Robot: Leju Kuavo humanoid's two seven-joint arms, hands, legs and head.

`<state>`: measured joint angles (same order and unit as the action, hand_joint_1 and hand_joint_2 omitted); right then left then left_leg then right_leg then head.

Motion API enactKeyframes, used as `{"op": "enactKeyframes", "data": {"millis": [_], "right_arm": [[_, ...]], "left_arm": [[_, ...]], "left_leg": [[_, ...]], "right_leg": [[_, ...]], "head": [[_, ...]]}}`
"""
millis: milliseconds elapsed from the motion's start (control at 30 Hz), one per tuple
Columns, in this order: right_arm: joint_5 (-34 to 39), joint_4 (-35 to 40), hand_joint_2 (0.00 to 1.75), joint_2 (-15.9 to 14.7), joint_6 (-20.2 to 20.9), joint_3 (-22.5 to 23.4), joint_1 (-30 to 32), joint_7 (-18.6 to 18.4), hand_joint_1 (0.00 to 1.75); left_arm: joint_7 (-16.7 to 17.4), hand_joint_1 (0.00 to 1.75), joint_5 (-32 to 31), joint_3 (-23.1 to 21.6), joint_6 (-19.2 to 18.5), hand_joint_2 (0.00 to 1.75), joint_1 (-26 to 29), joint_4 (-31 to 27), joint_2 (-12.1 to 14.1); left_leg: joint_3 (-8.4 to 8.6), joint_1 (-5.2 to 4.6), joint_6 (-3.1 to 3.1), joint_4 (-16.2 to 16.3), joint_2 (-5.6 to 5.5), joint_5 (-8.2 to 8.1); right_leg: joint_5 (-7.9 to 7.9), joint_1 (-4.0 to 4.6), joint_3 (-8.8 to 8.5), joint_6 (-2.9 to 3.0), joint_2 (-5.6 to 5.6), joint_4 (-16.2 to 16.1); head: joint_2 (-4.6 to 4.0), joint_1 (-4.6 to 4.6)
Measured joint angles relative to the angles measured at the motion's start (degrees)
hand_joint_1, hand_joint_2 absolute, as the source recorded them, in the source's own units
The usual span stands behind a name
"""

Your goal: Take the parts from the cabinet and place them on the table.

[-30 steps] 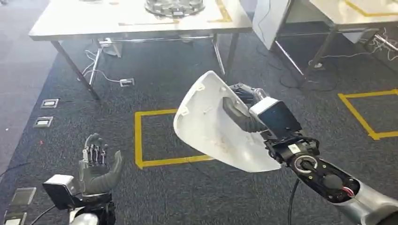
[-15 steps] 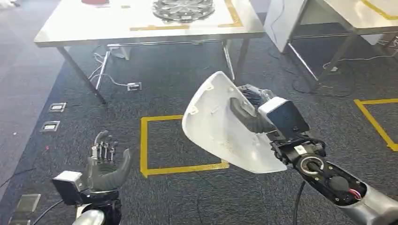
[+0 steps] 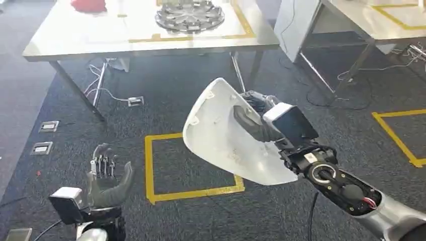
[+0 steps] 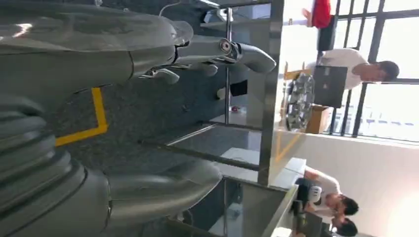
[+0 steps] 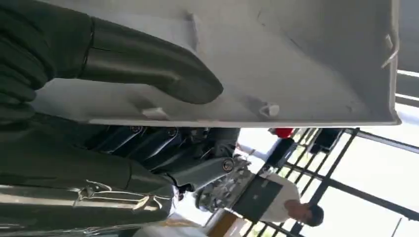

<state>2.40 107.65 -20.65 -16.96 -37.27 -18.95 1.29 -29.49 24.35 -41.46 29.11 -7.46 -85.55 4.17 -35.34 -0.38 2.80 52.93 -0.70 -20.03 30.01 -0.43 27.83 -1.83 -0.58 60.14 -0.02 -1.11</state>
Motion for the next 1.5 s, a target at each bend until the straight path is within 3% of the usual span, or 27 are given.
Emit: {"op": "enactKeyframes", "data": {"millis": [33,100,133,167,200,267,300,333,433,500,567,633,700,800,833,933,1000,1033,1100,1133,1167,1200,1233,1300,1367,1467,1500], "right_arm": [[0.0,-0.02,1.75,0.0,0.0,0.0,0.01,0.0,1.75],[0.0,-0.22,1.75,0.0,0.0,0.0,0.33,0.0,1.75],[0.0,-0.33,1.75,0.02,0.0,0.0,0.48,0.0,1.75],[0.0,-0.39,1.75,0.02,0.0,0.0,0.61,0.0,1.75],[0.0,-0.42,1.75,0.02,0.0,0.0,0.67,0.04,1.75],[-0.11,-0.44,1.75,0.02,-0.02,0.06,0.77,0.19,1.75],[-0.2,-0.46,1.75,0.02,-0.09,0.09,1.03,0.26,1.75],[-0.26,-0.5,1.75,0.02,-0.17,0.09,1.07,0.0,1.75],[-0.5,-0.22,1.75,0.02,-0.5,0.44,1.22,-0.29,1.75],[-0.55,0.04,1.75,0.07,-0.59,0.59,1.24,-0.29,1.75],[-0.59,0.04,1.75,0.07,-0.85,0.63,1.35,-0.24,1.75],[-0.61,0.04,1.75,0.13,-1.03,0.66,1.65,-0.09,1.75],[-1.0,0.04,1.75,0.2,-1.03,0.79,1.96,0.15,1.75],[-1.22,0.02,1.75,0.5,-1.01,1.42,1.98,0.57,1.75],[-1.22,0.0,1.75,0.59,-0.98,1.51,2.18,0.61,1.75],[-1.57,0.18,1.75,0.63,-0.85,2.08,2.71,0.96,1.75],[-1.99,0.24,1.75,0.68,-0.59,2.56,2.96,1.05,1.75],[-2.07,0.24,1.75,0.68,-0.57,2.82,2.96,1.11,1.75],[-2.16,0.22,1.75,0.68,-0.5,3.1,3.31,1.11,1.75],[-2.23,0.22,1.75,0.68,-0.41,3.17,3.5,1.11,1.75],[-2.23,0.22,1.75,0.68,-0.37,3.3,3.62,1.13,1.75],[-2.25,0.22,1.75,0.7,-0.35,3.45,3.66,1.16,1.75],[-2.25,0.22,1.75,0.7,-0.35,3.61,3.64,1.24,1.75],[-2.47,0.22,1.75,0.7,-0.39,3.93,3.85,1.4,1.75],[-2.75,0.35,1.75,0.7,-0.52,4.33,4.45,1.42,1.75],[-3.41,0.96,1.75,0.85,-0.59,4.92,4.96,1.57,1.75],[-3.5,1.07,1.75,0.9,-0.59,5.05,4.95,1.68,1.75]], "left_arm": [[0.0,0.0,0.0,0.0,0.09,1.75,0.02,0.0,0.0],[0.02,0.0,0.02,0.0,0.28,1.75,0.15,0.0,0.0],[0.02,0.0,0.02,0.0,0.35,1.75,0.21,0.0,0.0],[0.04,0.0,0.04,0.0,0.39,1.75,0.27,0.0,0.0],[0.04,0.0,0.02,0.0,0.44,1.75,0.32,0.02,0.0],[0.04,0.0,0.02,0.0,0.48,1.75,0.43,0.0,0.0],[0.04,0.0,0.02,0.0,0.48,1.75,0.4,0.02,0.0],[0.2,0.0,0.02,0.0,0.37,1.75,0.54,0.0,0.0],[0.26,0.0,0.0,-0.02,-0.2,1.75,0.32,0.0,-0.04],[0.17,0.0,-0.09,-0.02,-0.2,1.75,0.2,0.0,-0.07],[0.17,0.0,-0.09,-0.02,-0.17,1.75,0.29,0.02,-0.02],[0.2,0.0,-0.15,-0.02,-0.11,1.75,0.58,0.02,-0.02],[0.37,0.0,-0.39,-0.02,0.22,1.75,0.68,0.02,0.0],[0.66,0.0,-0.65,-0.02,0.26,1.75,0.75,0.02,0.04],[0.85,0.0,-0.68,-0.02,0.31,1.75,0.75,0.02,0.04],[0.92,0.0,-0.77,-0.02,0.28,1.75,0.63,0.0,0.02],[0.9,0.0,-0.79,-0.02,0.24,1.75,0.61,-0.04,-0.02],[0.9,0.0,-0.76,-0.02,0.24,1.75,0.52,-0.04,-0.02],[0.92,0.0,-0.79,-0.02,0.24,1.75,0.59,-0.04,-0.02],[0.94,0.0,-0.76,-0.02,0.2,1.75,0.62,0.0,-0.02],[0.94,0.0,-0.76,-0.02,0.13,1.75,0.61,0.02,-0.02],[0.94,0.0,-0.76,-0.02,0.07,1.75,0.6,0.04,-0.02],[0.94,0.0,-0.76,-0.02,-0.07,1.75,0.57,0.04,-0.02],[0.94,0.0,-0.76,-0.02,-0.39,1.75,0.46,0.11,-0.09],[0.96,0.0,-0.68,-0.02,-0.83,1.75,0.05,0.26,-0.22],[0.96,0.0,-0.74,-0.04,-1.18,1.75,-0.42,0.28,-0.42],[0.9,0.0,-0.83,-0.04,-1.22,1.75,-0.6,0.28,-0.42]], "left_leg": [[0.44,-0.01,0.2,0.0,0.0,-0.47],[1.51,-0.01,0.24,0.01,-0.02,-1.59],[2.21,0.0,0.21,0.03,-0.07,-2.19],[3.03,0.01,0.12,0.06,-0.18,-2.81],[3.96,0.02,0.0,0.12,-0.28,-3.48],[5.73,0.02,-0.3,0.29,-0.29,-5.02],[6.18,-0.27,-0.63,0.93,-0.33,-5.71],[6.13,-0.34,-0.93,0.62,-0.59,-6.07],[6.44,-0.45,-1.58,0.93,-0.53,-6.39],[3.79,-0.29,-2.27,6.16,-0.12,-6.55],[-2.22,0.13,-3.09,15.08,0.13,-9.27],[-6.63,0.25,-3.43,19.54,0.22,-12.21],[-6.31,0.25,-3.17,14.88,0.23,-9.27],[-2.37,-0.1,-1.74,1.04,0.26,1.47],[-2.29,-0.4,-1.39,1.09,0.16,-0.36],[-1.15,-0.38,-0.39,0.66,0.17,-0.19],[0.66,-0.03,0.16,0.19,0.11,-0.69],[1.2,-0.03,0.53,0.21,0.12,-1.14],[2.1,-0.04,0.51,0.23,0.11,-2.18],[2.73,-0.04,0.49,0.25,0.08,-2.76],[3.51,-0.04,0.46,0.27,0.02,-3.34],[4.42,-0.04,0.4,0.27,-0.06,-4.01],[5.53,-0.04,0.33,0.29,-0.1,-4.78],[6.97,-0.1,-0.01,0.13,-0.13,-6.17],[7.28,-0.41,-0.69,0.57,-0.42,-7.24],[7.81,-0.49,-1.55,1.01,-0.34,-7.83],[6.7,-0.32,-1.93,3.81,-0.07,-7.52]], "right_leg": [[1.24,-0.03,2.89,-0.22,0.02,4.7],[5.81,-0.11,8.0,-0.55,0.03,11.34],[7.13,-0.17,9.26,-0.78,0.06,11.72],[6.77,-0.22,9.44,-0.86,0.13,10.05],[4.7,-0.25,8.85,-0.96,0.18,6.71],[-4.48,-0.28,6.85,-0.8,0.23,-2.88],[-8.07,-0.08,7.03,-0.55,0.36,-5.7],[-6.84,0.02,6.63,0.15,0.52,-5.44],[-7.47,-0.12,5.46,1.13,0.24,-5.72],[-7.01,-0.44,4.35,1.6,0.17,-6.14],[-6.22,-0.44,3.8,1.93,0.16,-6.15],[-5.23,-0.45,2.8,1.95,0.11,-6.15],[-3.94,-0.45,1.11,1.85,0.05,-6.15],[-2.08,-0.25,-0.77,1.51,0.02,-6.23],[-1.45,-0.02,-1.36,1.1,-0.38,-6.17],[-1.11,0.05,-2.61,0.09,-0.27,-6.17],[-0.44,-0.13,-1.21,-0.45,0.01,-2.91],[0.36,-0.14,1.41,-0.64,0.05,1.93],[4.08,-0.16,7.2,-1.01,0.07,10.32],[5.84,-0.15,9.26,-1.18,0.07,12.29],[6.04,-0.15,10.05,-1.13,0.08,11.85],[4.76,-0.15,9.9,-1.14,0.11,9.5],[1.57,-0.14,9.0,-0.97,0.12,5.07],[-8.55,-0.08,7.34,-0.38,0.22,-4.4],[-7.9,0.43,7.23,0.24,0.34,-5.58],[-8.23,-0.14,5.78,1.36,0.18,-6.02],[-7.96,-0.2,5.19,1.65,0.18,-6.18]], "head": [[0.0,-0.38],[0.0,-0.7],[0.0,-0.97],[0.0,-1.18],[0.0,-1.54],[0.0,-2.06],[0.0,-2.15],[0.0,-2.15],[0.0,-1.64],[0.0,-1.38],[0.0,-0.42],[0.0,-0.11],[0.0,0.22],[0.0,0.74],[0.0,0.89],[0.0,0.61],[0.0,0.32],[0.0,0.06],[0.0,-0.64],[0.0,-0.83],[0.0,-1.05],[0.0,-1.32],[0.0,-1.6],[0.0,-2.17],[0.0,-2.01],[0.0,-1.86],[0.0,-1.75]]}}
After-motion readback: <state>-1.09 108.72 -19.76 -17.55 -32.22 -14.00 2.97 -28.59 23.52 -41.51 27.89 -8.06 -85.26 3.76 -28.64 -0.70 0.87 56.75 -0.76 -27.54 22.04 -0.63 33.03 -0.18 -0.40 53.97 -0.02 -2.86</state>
